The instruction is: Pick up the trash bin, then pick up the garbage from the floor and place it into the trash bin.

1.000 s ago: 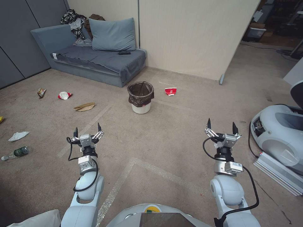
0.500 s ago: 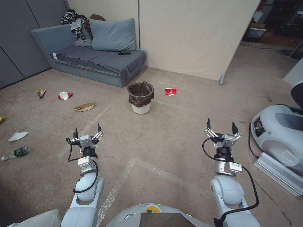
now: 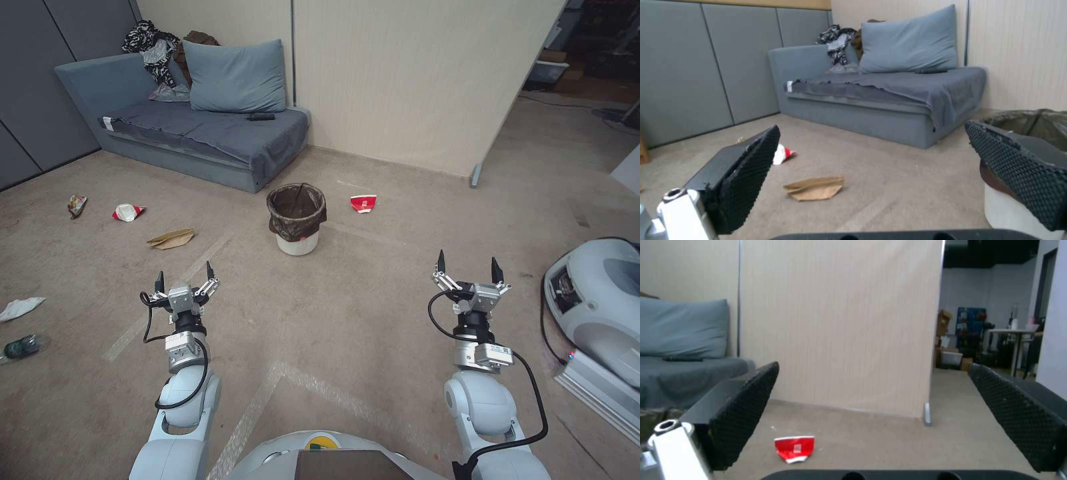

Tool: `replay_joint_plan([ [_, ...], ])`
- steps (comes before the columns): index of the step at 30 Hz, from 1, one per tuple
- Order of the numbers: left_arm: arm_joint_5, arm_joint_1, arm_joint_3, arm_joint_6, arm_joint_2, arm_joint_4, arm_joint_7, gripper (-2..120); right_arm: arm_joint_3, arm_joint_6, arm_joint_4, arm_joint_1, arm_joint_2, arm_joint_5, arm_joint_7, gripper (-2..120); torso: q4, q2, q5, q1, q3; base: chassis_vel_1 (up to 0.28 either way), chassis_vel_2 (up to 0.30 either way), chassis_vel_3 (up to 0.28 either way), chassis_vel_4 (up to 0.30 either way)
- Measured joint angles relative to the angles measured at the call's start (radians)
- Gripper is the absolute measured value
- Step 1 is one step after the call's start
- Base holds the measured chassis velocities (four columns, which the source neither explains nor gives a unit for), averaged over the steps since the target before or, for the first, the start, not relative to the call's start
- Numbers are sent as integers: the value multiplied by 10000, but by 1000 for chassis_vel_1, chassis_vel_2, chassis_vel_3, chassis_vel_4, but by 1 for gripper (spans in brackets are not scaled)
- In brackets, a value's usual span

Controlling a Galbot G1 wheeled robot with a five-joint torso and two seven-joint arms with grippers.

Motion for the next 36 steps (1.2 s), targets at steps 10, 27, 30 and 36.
replay_joint_plan([
  [10, -8, -6, -7, -5, 45, -8, 0, 100, -14, 10, 0, -5, 27, -27, -6, 100, 0, 0, 6, 0, -2, -244, 241, 237, -252],
  [27, -48, -13, -21, -5, 71, -5, -12, 100, -2, 47, -12, -1, 118, -86, -6, 100, 2, 0, 4, -1, -2, -234, 249, 242, -238],
  [30, -57, -7, -31, -6, 78, -8, -15, 100, -9, 54, -12, -6, 138, -101, -6, 100, 6, 0, 2, 0, -1, -236, 229, 238, -244],
  [36, -69, -3, -34, -9, 86, -46, -21, 100, -9, 82, -12, -18, 151, -128, -5, 100, 2, 0, 3, 0, -1, -233, 239, 245, -236],
])
